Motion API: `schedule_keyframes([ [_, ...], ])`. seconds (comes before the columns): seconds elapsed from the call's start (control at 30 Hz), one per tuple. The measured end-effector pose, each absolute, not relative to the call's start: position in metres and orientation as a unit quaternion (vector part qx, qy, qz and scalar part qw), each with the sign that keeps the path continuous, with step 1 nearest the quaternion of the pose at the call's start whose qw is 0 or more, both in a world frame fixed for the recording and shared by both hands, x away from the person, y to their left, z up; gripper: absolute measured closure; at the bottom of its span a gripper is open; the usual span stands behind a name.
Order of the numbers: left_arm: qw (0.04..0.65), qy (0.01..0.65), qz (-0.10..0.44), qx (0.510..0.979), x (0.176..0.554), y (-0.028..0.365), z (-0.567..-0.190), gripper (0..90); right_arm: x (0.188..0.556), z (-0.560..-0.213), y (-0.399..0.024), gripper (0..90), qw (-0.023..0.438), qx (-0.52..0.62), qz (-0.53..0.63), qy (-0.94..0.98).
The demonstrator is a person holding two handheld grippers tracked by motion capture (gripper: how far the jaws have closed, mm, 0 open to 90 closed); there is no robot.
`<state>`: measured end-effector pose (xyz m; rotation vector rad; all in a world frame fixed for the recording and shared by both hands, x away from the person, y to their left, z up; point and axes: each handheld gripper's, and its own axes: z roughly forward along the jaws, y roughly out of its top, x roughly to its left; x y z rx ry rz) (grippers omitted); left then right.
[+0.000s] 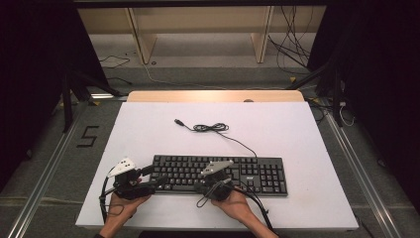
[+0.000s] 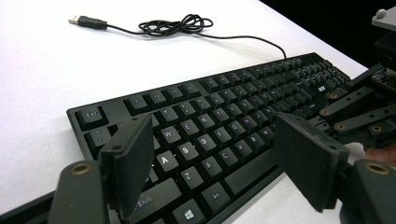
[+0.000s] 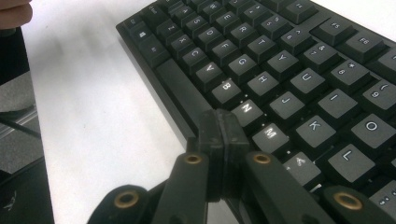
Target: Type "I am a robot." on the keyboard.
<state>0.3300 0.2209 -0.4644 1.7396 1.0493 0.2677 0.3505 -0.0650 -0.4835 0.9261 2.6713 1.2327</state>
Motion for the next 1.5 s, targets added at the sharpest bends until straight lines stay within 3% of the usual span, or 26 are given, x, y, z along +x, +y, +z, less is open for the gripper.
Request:
schedule_keyframes([
  [0.13,0.520,0.438,0.112,0.725,0.330,0.221,-0.465,28.9,0.351,-0.483,-0.065,89.3,0.025,0.305,0.401,0.863],
  [0.2,0.519,0.438,0.112,0.725,0.331,0.220,-0.465,29.0,0.351,-0.481,-0.067,83.9,0.021,0.307,0.408,0.859],
  [0.6,0.505,0.453,0.111,0.726,0.335,0.220,-0.468,31.7,0.352,-0.472,-0.074,73.3,0.021,0.316,0.436,0.843],
  [1.0,0.477,0.470,0.114,0.734,0.343,0.218,-0.474,61.9,0.355,-0.465,-0.085,48.8,0.026,0.338,0.441,0.831],
  [1.27,0.451,0.474,0.118,0.747,0.347,0.212,-0.480,81.5,0.353,-0.461,-0.092,42.0,0.027,0.344,0.454,0.822],
  [1.5,0.442,0.481,0.126,0.747,0.351,0.212,-0.482,88.8,0.351,-0.459,-0.094,38.7,0.030,0.340,0.464,0.817],
])
